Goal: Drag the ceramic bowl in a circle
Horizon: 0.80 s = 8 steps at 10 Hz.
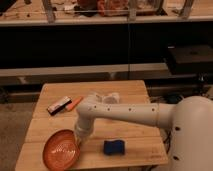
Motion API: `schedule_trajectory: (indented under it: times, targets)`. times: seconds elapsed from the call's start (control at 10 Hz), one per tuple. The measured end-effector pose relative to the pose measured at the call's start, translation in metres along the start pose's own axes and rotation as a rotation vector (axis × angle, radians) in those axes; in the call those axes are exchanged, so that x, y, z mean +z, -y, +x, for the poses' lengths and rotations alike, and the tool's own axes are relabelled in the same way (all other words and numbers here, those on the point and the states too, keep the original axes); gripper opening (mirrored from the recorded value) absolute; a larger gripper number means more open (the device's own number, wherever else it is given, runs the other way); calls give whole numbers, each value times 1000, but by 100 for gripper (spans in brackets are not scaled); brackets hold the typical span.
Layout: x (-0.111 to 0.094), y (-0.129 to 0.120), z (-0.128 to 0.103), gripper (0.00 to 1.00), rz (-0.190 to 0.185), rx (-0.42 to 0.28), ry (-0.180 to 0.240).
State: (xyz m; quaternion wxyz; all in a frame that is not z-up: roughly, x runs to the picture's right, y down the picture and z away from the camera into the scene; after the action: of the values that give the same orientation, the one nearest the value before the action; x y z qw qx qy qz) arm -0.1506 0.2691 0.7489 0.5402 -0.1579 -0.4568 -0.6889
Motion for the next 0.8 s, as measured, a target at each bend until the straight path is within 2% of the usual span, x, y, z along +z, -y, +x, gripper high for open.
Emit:
schedule_trajectory:
  times: [0.2,0.4,0.6,0.8]
  targets:
    - [5,11,22,0,5,-57,4]
    - [7,12,49,0,21,-68,-2]
    - [-1,-7,81,0,25,-43,-20]
    - [-16,-28,109,0,47,16,-63]
